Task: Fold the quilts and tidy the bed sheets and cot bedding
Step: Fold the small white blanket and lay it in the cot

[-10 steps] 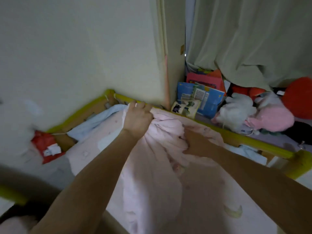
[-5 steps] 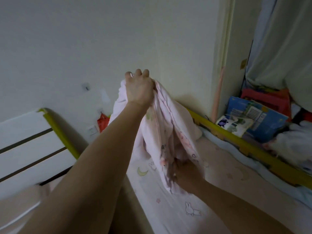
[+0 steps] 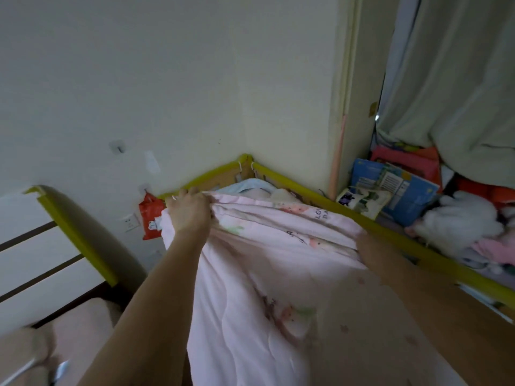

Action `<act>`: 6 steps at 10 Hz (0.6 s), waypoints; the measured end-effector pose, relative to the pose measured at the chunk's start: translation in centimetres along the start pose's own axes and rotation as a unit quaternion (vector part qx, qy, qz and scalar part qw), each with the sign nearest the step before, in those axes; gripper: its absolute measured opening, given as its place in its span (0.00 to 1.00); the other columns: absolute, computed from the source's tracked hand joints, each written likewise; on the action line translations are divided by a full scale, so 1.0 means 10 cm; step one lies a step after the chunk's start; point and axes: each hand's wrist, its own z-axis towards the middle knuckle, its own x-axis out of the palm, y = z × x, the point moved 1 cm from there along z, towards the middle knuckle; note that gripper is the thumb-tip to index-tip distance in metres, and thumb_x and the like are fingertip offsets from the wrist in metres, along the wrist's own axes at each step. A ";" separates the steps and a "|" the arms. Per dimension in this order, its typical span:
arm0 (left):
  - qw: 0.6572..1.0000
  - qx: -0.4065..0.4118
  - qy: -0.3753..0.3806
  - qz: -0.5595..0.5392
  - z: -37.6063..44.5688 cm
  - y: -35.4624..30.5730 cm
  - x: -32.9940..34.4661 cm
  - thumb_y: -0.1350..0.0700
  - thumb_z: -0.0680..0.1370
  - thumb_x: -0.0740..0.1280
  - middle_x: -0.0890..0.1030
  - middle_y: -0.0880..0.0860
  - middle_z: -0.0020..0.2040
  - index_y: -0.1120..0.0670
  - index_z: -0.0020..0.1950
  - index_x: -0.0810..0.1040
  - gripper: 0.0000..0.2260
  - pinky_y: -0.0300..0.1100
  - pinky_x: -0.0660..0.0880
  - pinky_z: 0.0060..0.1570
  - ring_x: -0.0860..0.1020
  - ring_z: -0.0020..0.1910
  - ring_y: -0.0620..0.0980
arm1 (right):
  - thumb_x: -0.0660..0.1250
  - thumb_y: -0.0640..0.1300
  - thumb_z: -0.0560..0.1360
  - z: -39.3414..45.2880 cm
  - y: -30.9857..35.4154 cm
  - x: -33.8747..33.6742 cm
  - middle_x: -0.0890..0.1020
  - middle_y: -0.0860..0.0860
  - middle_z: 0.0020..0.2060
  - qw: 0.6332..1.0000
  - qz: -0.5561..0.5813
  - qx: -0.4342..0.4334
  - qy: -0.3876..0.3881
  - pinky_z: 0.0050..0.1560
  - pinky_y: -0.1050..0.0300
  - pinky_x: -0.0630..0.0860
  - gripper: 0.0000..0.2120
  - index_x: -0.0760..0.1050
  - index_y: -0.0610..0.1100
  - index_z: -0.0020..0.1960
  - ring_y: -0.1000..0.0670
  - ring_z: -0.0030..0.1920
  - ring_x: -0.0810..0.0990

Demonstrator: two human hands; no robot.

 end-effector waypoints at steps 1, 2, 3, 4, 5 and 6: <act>0.999 0.024 0.041 -0.006 -0.11 -0.16 0.11 0.62 0.75 0.63 0.76 0.53 0.57 0.53 0.56 0.80 0.13 0.50 0.65 0.58 0.71 0.61 0.55 | 0.63 0.45 0.79 -0.06 0.40 0.06 0.77 0.45 0.59 0.984 -0.136 -0.116 0.010 0.54 0.58 0.73 0.15 0.73 0.43 0.63 0.45 0.58 0.77; 0.995 0.078 0.041 -0.043 -0.19 -0.42 0.06 0.62 0.75 0.62 0.77 0.51 0.58 0.52 0.59 0.79 0.15 0.51 0.64 0.60 0.71 0.63 0.54 | 0.59 0.39 0.80 -0.18 0.73 0.27 0.73 0.49 0.53 0.972 0.012 -0.185 0.142 0.66 0.53 0.67 0.19 0.65 0.39 0.71 0.49 0.58 0.70; 0.995 0.082 0.044 -0.044 -0.23 -0.38 0.05 0.63 0.75 0.61 0.78 0.52 0.57 0.52 0.59 0.79 0.16 0.51 0.65 0.59 0.72 0.61 0.54 | 0.58 0.47 0.80 -0.25 0.66 0.54 0.63 0.56 0.59 0.955 0.100 -0.195 0.202 0.67 0.52 0.64 0.23 0.59 0.55 0.74 0.52 0.62 0.64; 0.997 0.050 0.048 -0.045 -0.23 -0.18 0.00 0.63 0.75 0.61 0.79 0.53 0.57 0.52 0.60 0.79 0.16 0.51 0.68 0.58 0.74 0.60 0.56 | 0.65 0.50 0.75 -0.44 0.70 0.64 0.69 0.65 0.64 0.940 0.208 -0.205 0.176 0.61 0.64 0.69 0.31 0.56 0.74 0.69 0.60 0.61 0.69; 0.997 0.042 0.049 -0.051 -0.24 0.00 -0.07 0.63 0.74 0.62 0.79 0.54 0.57 0.54 0.58 0.78 0.14 0.52 0.68 0.60 0.74 0.60 0.57 | 0.68 0.47 0.71 -0.43 0.88 0.79 0.69 0.68 0.67 0.937 0.236 -0.201 0.161 0.59 0.70 0.69 0.36 0.55 0.70 0.71 0.61 0.68 0.68; 0.997 0.037 0.034 -0.058 -0.19 0.15 -0.16 0.62 0.73 0.64 0.78 0.56 0.56 0.56 0.56 0.77 0.12 0.52 0.66 0.60 0.74 0.59 0.58 | 0.72 0.53 0.68 -0.39 1.07 0.84 0.56 0.61 0.74 0.953 0.192 -0.180 0.150 0.71 0.56 0.60 0.49 0.44 0.57 0.77 0.55 0.74 0.56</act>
